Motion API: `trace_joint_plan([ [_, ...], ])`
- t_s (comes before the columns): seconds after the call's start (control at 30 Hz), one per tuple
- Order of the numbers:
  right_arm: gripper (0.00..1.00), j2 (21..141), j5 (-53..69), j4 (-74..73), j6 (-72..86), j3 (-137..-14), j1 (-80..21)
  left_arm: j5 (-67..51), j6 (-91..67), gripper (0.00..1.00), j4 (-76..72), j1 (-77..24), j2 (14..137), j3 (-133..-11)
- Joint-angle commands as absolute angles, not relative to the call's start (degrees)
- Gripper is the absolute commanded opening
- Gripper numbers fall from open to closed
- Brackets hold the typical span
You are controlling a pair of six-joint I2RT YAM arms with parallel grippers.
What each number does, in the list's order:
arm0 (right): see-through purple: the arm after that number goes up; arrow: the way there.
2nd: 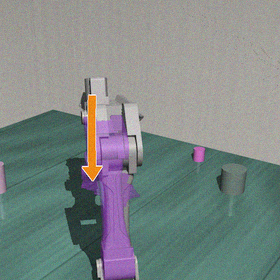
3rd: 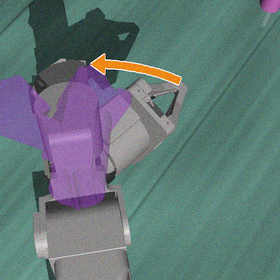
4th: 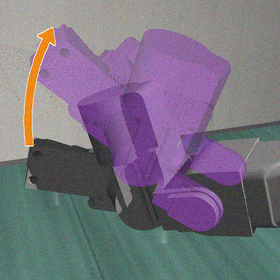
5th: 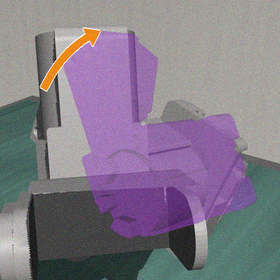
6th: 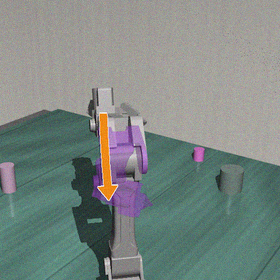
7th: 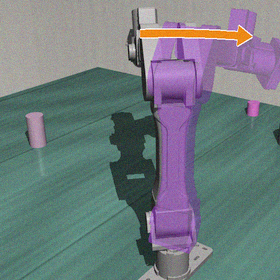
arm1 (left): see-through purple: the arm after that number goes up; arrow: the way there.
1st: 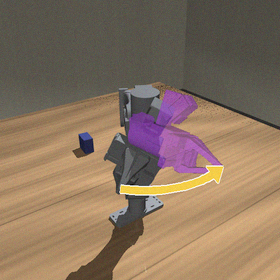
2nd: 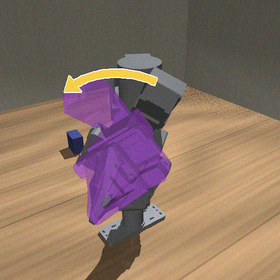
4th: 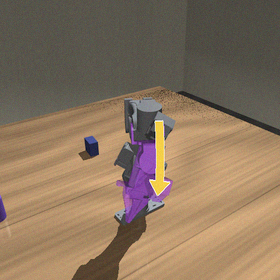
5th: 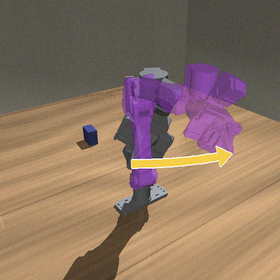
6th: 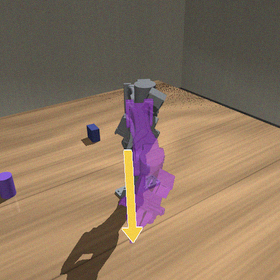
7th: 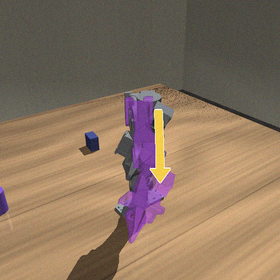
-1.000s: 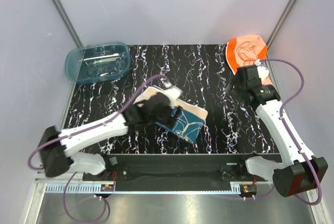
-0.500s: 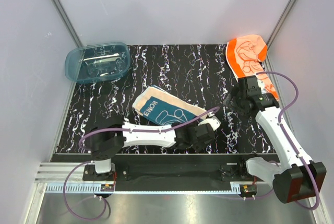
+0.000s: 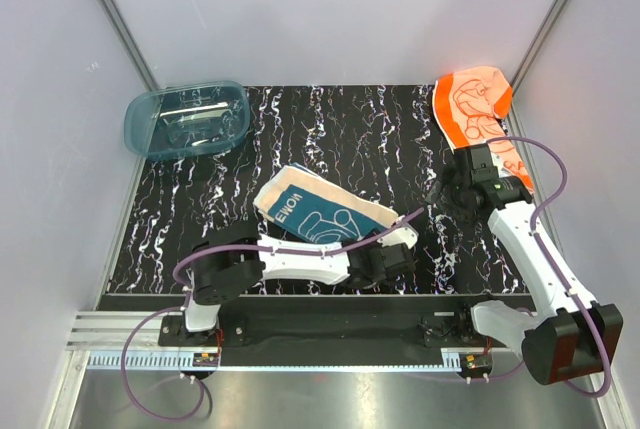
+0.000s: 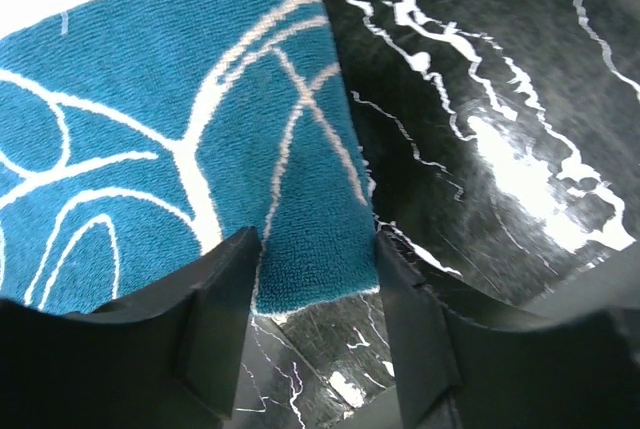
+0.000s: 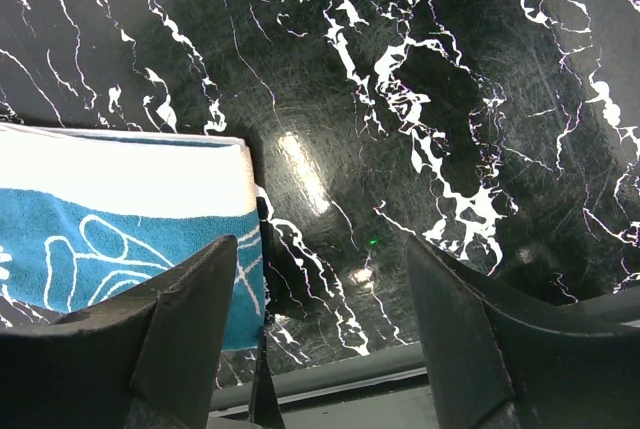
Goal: Roll the towels
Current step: Roll the towel
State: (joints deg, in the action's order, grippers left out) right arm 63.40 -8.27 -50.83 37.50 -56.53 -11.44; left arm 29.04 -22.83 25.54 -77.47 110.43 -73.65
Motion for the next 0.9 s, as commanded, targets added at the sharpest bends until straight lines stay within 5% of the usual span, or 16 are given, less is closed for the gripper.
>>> trace_joint_plan([
  [0.0,0.75,63.54,-8.17,-49.49,36.74,-56.69,-11.07,35.76,-26.19,0.52,27.58,-79.27,111.79,-77.07],
  [0.87,0.73,66.27,-6.07,-47.72,37.53,-55.99,-11.07,43.95,-33.84,0.58,39.38,-84.46,116.54,-83.58],
])
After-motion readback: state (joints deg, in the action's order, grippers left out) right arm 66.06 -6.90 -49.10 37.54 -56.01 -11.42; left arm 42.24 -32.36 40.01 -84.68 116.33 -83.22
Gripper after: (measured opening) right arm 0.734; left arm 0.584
